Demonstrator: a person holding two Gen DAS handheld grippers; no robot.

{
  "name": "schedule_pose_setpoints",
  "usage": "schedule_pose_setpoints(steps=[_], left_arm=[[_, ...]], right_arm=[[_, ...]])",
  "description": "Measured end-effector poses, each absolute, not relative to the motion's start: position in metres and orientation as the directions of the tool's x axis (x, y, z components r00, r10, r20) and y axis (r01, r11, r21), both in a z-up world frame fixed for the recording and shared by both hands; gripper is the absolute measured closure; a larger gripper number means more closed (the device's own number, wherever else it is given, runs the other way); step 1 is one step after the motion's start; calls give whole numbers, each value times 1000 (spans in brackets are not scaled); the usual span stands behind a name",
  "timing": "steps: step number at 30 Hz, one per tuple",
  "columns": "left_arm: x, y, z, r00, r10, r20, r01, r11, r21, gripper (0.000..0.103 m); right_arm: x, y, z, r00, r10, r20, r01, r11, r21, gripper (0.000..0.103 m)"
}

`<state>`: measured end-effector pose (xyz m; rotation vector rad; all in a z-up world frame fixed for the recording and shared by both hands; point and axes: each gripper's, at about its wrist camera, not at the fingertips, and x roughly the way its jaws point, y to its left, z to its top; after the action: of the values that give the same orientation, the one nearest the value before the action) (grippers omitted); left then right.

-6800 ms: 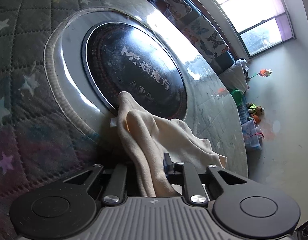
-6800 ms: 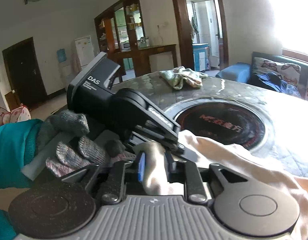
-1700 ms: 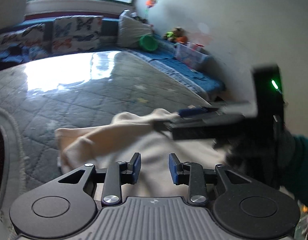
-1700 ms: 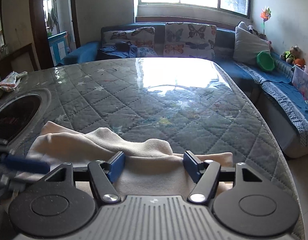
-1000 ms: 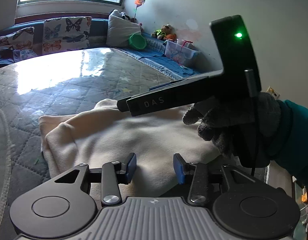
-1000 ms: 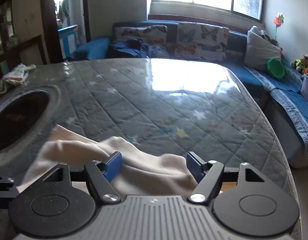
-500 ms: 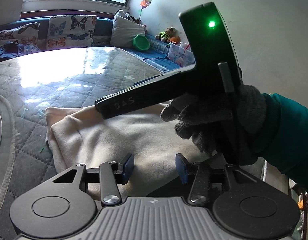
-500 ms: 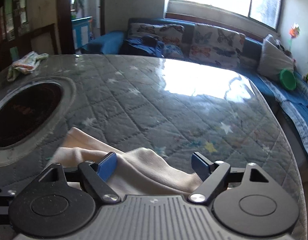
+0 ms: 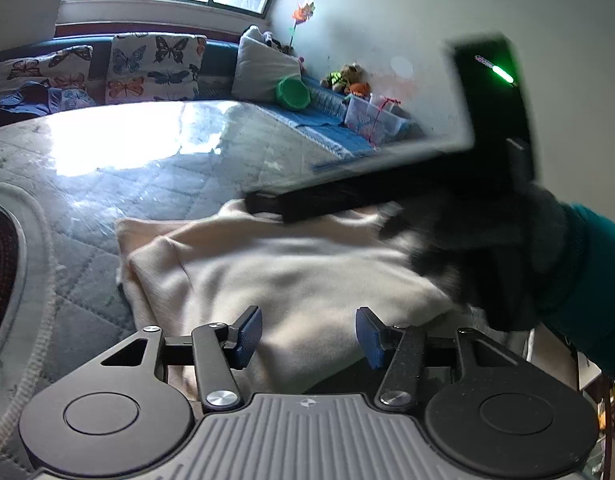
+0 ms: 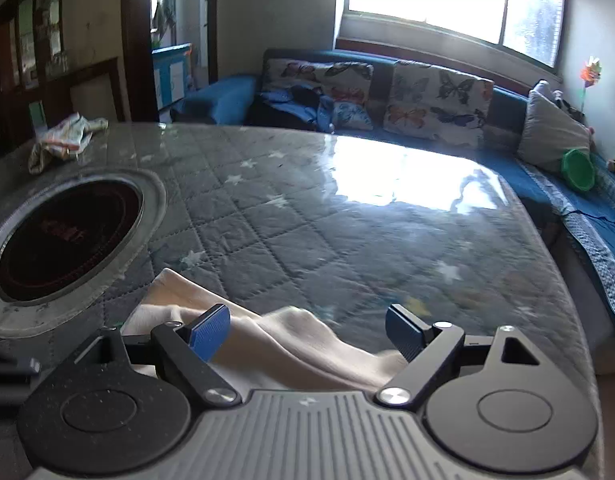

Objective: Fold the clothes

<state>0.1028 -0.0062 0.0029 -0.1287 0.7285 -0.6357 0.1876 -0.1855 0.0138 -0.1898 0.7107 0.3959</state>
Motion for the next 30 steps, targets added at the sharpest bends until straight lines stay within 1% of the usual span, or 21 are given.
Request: schedule_pose_setpoints(steps=[4,8,10,11,13,14,20,23,27,30], left_arm=[[105,4,8,593,-578,-560,473,813,-339,47],[110,8,10,613,-562,-556,438,827,-352,49],[112,3,10,616,-552,-563,430,834,-346,49],[112,2,9,616,-547,-568,426,837,-344,52],[111,3,5,609,-540,-580,416,841,-346,53],[111,3,2,606,-537,-587,411,843,-346,53],[109,6,-6,604,-515,-608,401,856,-327,54],[109,7,-6,606,-511,-610,403,858,-320,53],[109,6,-6,607,-507,-612,398,861,-318,52],[108,5,-6,608,-503,-614,395,863,-315,51]], right_arm=[[160,-211,19,703,276,-655,-389,921,-29,16],[132,-232,17,714,257,-651,-360,932,-27,19],[118,-237,13,719,259,-645,-352,936,-17,23],[111,-240,11,721,260,-642,-348,937,-11,25],[97,-245,6,725,267,-635,-340,941,7,32],[91,-247,4,727,273,-630,-334,942,22,34],[73,-258,-13,727,269,-632,-296,953,65,34],[72,-263,-7,736,283,-615,-299,951,79,33],[87,-268,7,763,280,-582,-288,954,82,33],[110,-268,9,770,265,-580,-281,957,64,33]])
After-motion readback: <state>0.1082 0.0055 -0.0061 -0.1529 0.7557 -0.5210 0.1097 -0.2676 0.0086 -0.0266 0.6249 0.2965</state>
